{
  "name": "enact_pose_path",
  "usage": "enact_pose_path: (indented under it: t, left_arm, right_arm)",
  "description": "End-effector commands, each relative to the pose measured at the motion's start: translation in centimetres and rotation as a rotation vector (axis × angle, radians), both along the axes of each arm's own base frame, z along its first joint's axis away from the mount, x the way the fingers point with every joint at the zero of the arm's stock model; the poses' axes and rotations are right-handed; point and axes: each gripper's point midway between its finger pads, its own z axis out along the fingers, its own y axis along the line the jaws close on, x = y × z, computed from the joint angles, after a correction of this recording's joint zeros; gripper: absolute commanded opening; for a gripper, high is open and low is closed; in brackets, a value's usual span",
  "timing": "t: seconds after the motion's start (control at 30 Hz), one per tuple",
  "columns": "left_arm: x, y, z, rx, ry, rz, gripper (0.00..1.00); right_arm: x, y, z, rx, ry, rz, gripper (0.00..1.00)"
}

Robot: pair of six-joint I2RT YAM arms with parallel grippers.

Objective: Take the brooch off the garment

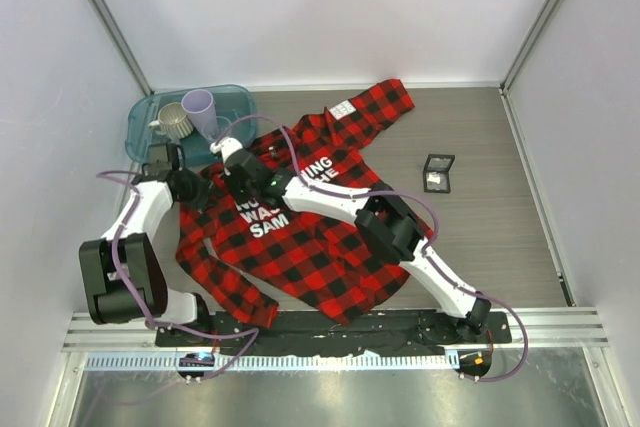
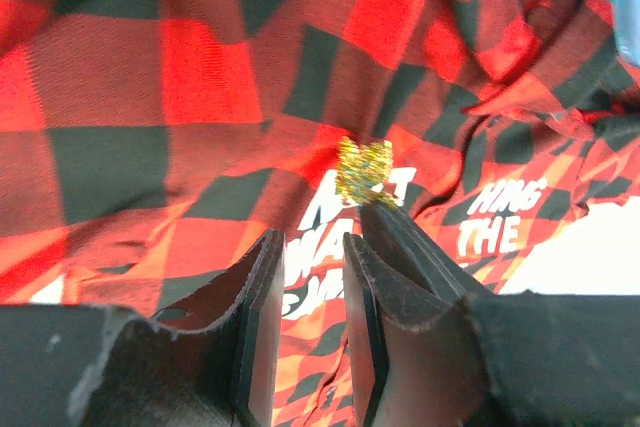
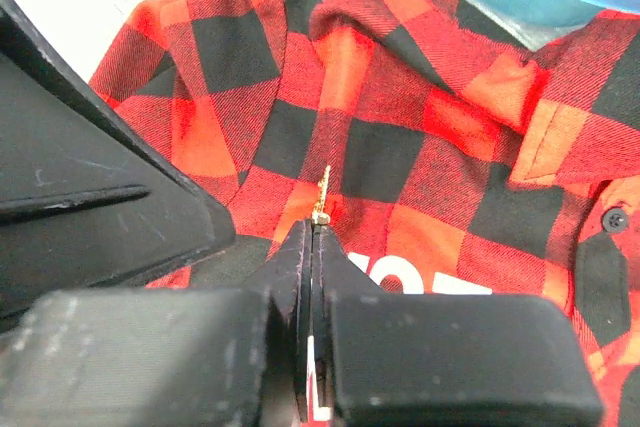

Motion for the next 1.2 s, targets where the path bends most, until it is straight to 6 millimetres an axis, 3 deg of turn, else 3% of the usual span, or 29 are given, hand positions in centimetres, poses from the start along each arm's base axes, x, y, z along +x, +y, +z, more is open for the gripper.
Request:
enact_pose_path:
  t: [0.0, 0.17, 0.33, 0.53, 0.73, 0.83, 0.97, 1.03, 1.17]
  left_arm:
    - [-1.4, 2.6, 0.0, 0.033, -0.016, 0.114, 0.32]
    - [-3.2, 5.1, 0.0, 0.069, -0.010, 0.180, 0.33]
    - [-5.1, 7.5, 0.1, 0.113, -0.002, 0.234, 0.42]
    - [-5.8, 8.5, 0.1, 0.124, -0.016, 0.247, 0.47]
    - [-4.8, 7.8, 0.5, 0.093, -0.075, 0.199, 0.52]
    - [-4.1, 6.9, 0.6, 0.059, -0.121, 0.130, 0.58]
    - [-3.3, 5.8, 0.9, 0.020, -0.182, 0.064, 0.58]
    - [-3.2, 5.2, 0.7, -0.013, -0.190, 0.045, 0.58]
    - [-2.9, 4.5, 0.3, -0.055, -0.210, 0.017, 0.57]
  right_arm:
    - [0.7, -0.6, 2.2, -0.133, -0.193, -0.087, 0.01]
    - [-0.7, 0.4, 0.7, -0.207, -0.232, -0.064, 0.01]
    - [-2.0, 1.5, -0.9, -0.223, -0.226, -0.036, 0.04]
    - [-3.3, 3.4, -1.3, -0.157, -0.161, 0.034, 0.12]
    - [-5.1, 5.1, -0.8, -0.028, -0.029, 0.127, 0.24]
    - [-4.9, 5.0, -0.4, 0.033, 0.042, 0.124, 0.30]
    - [-5.3, 4.7, 0.3, 0.107, 0.125, 0.168, 0.35]
    - [-4.9, 4.6, 2.1, 0.170, 0.141, 0.163, 0.36]
    - [-4.4, 3.7, 3.5, 0.237, 0.198, 0.162, 0.36]
